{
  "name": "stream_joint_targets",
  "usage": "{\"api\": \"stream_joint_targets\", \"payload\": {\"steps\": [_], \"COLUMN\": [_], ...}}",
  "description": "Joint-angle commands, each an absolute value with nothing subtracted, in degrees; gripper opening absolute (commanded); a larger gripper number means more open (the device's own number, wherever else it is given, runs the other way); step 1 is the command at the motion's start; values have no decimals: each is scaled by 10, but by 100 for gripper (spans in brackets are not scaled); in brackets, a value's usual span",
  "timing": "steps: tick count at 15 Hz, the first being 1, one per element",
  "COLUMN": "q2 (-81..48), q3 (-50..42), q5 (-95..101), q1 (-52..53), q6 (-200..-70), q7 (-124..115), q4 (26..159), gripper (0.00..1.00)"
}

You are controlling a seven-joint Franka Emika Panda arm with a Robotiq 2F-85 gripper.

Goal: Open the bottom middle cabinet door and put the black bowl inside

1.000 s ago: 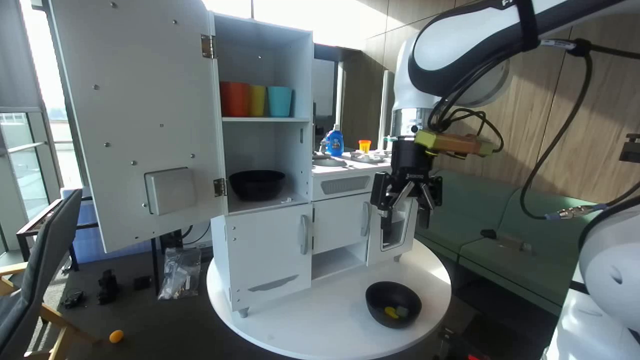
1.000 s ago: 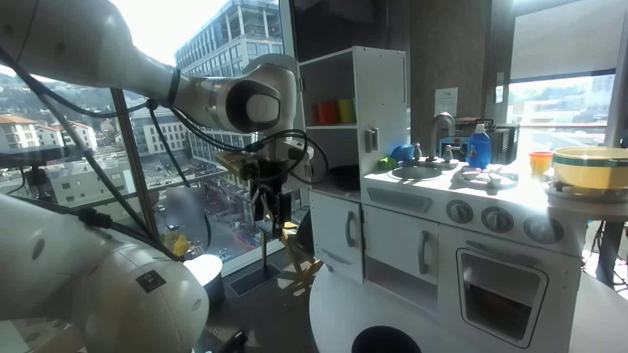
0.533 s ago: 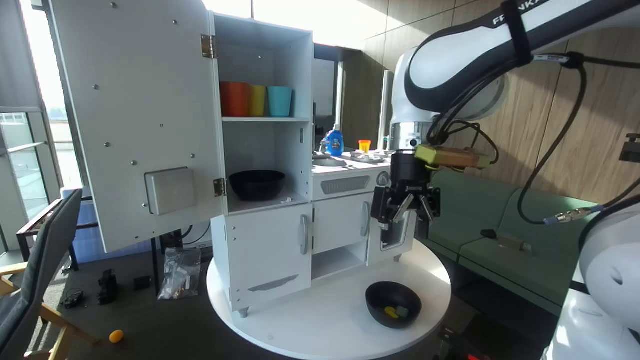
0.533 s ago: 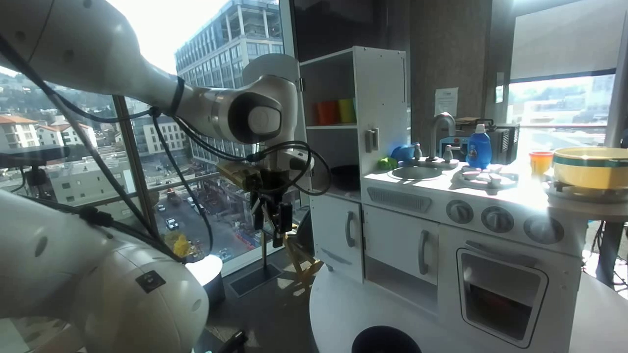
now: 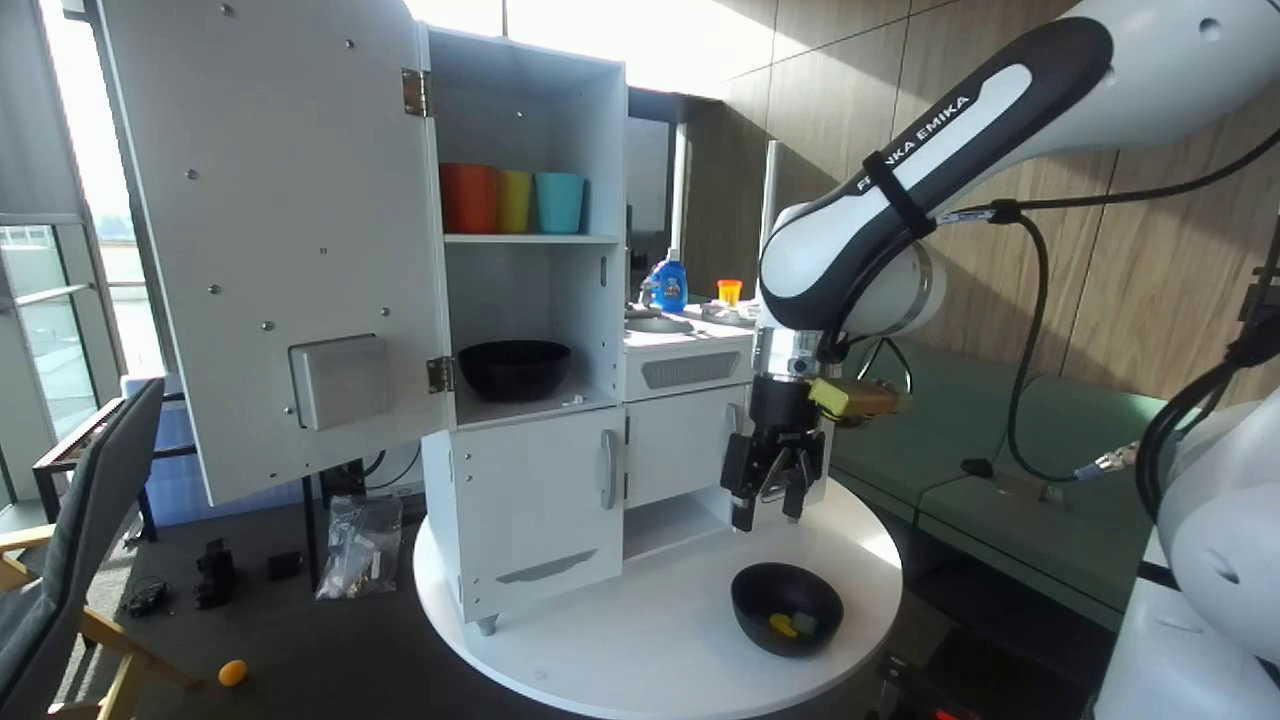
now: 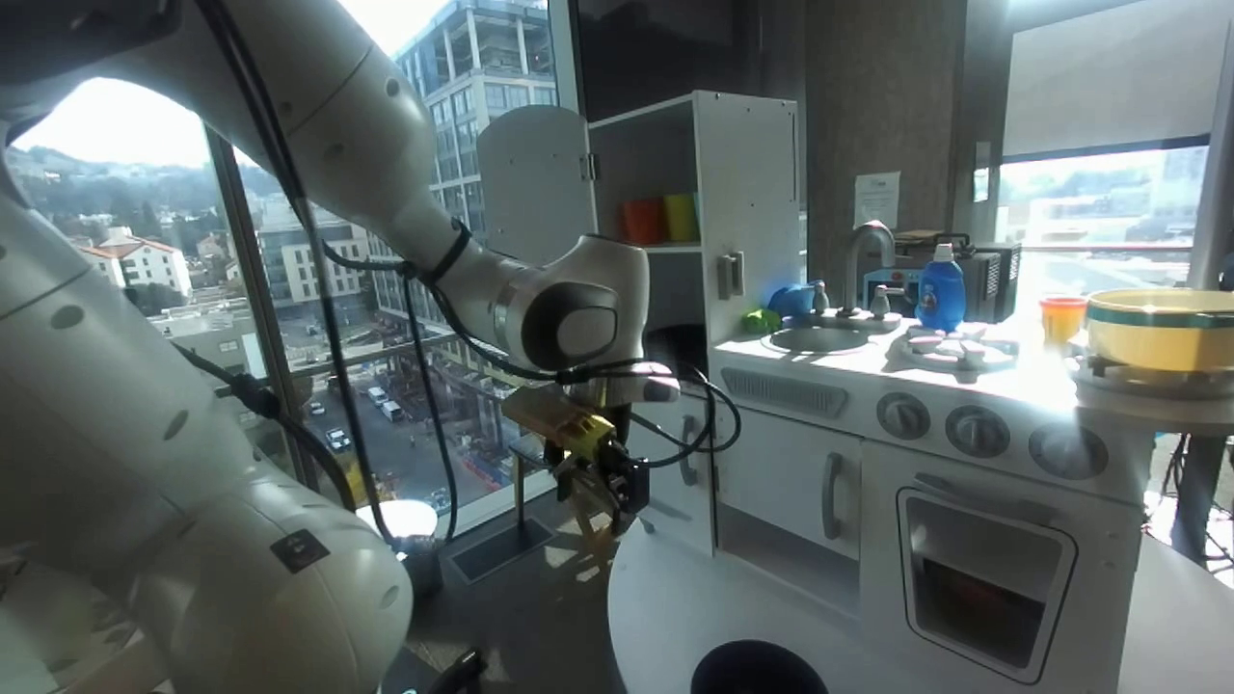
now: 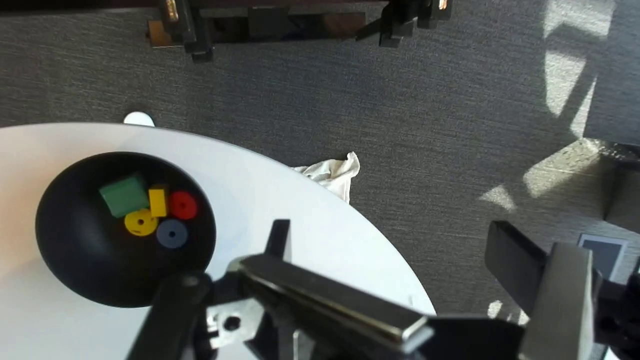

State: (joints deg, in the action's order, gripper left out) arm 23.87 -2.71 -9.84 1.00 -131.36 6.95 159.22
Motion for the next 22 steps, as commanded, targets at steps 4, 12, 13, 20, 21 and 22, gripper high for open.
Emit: {"api": "stream_joint_targets", "payload": {"steps": [4, 12, 13, 20, 21, 22], "q2": [87, -4, -16, -107, -117, -126], "q3": [-83, -94, -97, -98, -98, -102], "q5": [-90, 23, 32, 23, 26, 32], "q1": [-36, -87, -92, -104, -104, -103], "q6": [-1469, -1608, -1617, -1689, -1699, -1710], "q7": [105, 55, 58, 68, 67, 57], "q4": [1582, 1502, 1486, 1401, 1392, 1384], "gripper": [100, 100, 100, 100, 100, 100]}}
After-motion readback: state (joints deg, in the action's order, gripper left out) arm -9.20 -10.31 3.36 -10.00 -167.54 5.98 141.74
